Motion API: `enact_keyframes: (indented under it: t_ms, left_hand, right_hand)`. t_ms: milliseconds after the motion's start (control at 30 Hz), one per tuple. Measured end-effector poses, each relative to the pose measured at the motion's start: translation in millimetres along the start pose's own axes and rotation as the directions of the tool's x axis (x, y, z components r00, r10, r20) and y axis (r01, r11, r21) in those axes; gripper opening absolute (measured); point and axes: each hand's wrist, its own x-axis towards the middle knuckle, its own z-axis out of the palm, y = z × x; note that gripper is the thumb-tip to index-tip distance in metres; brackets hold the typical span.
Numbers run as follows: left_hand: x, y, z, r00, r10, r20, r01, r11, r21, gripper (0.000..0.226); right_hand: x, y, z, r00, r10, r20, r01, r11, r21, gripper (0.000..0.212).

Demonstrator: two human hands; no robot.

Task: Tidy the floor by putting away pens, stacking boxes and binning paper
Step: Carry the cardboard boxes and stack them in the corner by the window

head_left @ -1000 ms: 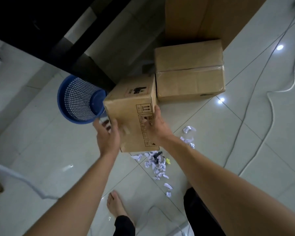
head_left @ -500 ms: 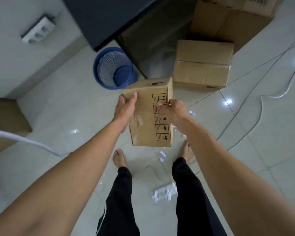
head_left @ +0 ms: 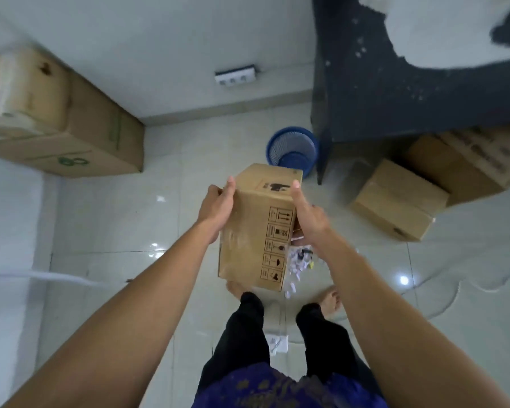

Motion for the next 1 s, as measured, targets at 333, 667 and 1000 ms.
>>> enact_keyframes:
  t_ms: [333,667,1000]
  left_hand:
    - [-40,-17,-181,0.976,0.056,-0.212,-0.136,0.911,-0.388,0.015]
    - [-65,-36,-398,0.894,0.16,-0.419,-0.385,0.751,-0.536,0.041]
    - [-43,-73,-553,0.808,0.215,-0.548,-0.51,0.72,-0.471,0.04]
  right_hand:
    - [-73,-124,123,0.951,-0.231,0.206,0.279,0.928,-0.247,0.036]
    - [-143,-245,289,0.758,-0.457,0.466,0.632,0.692,-0.348,0.034]
    - [-170,-327,440,0.605,-0.555,0.571,0.786,0.534,-0.313,0.029]
